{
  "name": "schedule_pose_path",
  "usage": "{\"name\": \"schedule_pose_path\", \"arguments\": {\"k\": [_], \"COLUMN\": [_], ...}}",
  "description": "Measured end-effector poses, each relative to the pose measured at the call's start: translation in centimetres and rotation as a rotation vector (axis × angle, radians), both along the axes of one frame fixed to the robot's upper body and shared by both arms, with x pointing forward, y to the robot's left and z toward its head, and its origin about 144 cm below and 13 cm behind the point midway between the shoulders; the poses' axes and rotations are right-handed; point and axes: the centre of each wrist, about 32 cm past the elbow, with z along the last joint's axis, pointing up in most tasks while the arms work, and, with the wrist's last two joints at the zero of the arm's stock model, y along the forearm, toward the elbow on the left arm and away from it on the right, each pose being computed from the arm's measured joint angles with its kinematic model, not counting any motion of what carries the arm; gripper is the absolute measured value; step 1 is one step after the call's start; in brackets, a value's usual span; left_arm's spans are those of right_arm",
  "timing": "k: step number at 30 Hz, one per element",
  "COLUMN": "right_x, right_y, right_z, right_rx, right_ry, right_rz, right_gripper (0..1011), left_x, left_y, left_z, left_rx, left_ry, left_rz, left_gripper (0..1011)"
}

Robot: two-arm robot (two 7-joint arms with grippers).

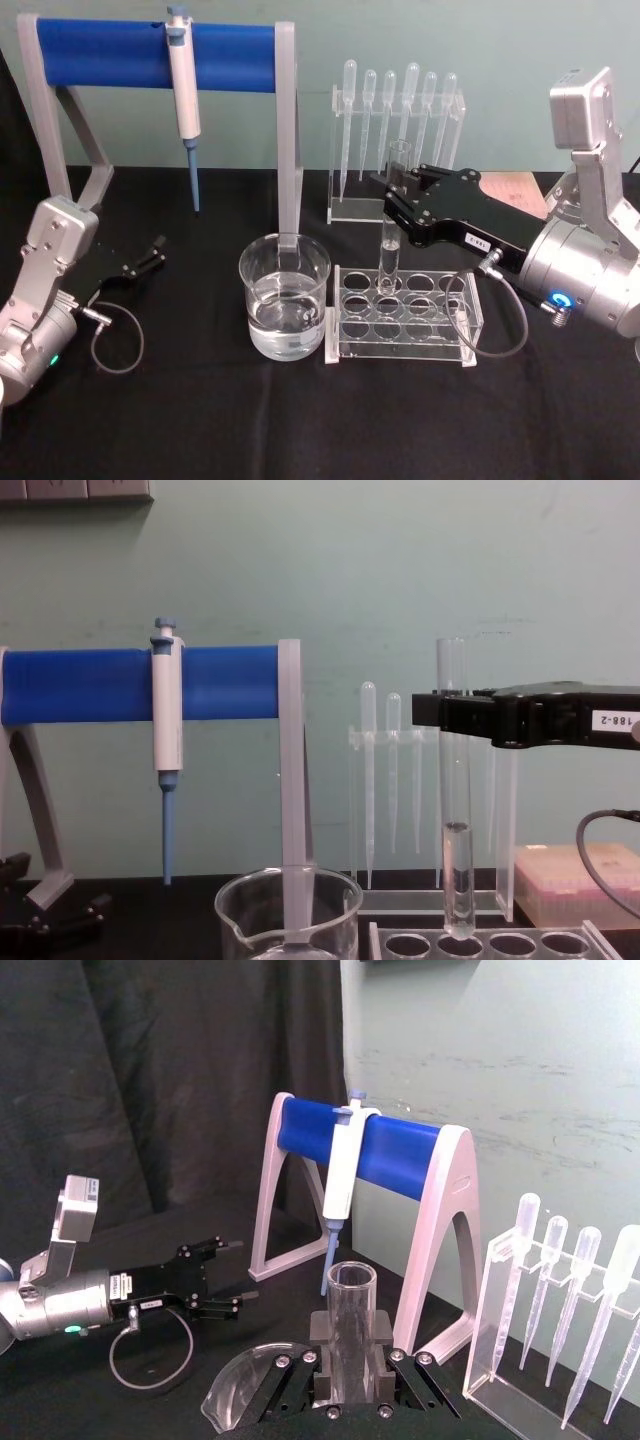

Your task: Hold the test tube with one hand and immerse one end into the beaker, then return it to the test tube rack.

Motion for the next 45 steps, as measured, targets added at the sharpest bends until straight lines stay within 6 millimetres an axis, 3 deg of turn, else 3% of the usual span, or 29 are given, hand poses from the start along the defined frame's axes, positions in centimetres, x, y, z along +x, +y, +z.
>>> {"name": "schedule_pose_path", "arguments": {"k": [45], "right_x": [0.11], "right_y": [0.4], "right_z": [0.2], "right_rx": [-0.003], "right_ry": [-0.009], "right_rz": [0.007], "right_gripper": [224], "left_x": [0.0], "left_y": [0.0], "left_z": [0.0], "left_rx": [0.0], "left_ry": [0.0], "left_rz": [0.0], "left_gripper": [1000]}}
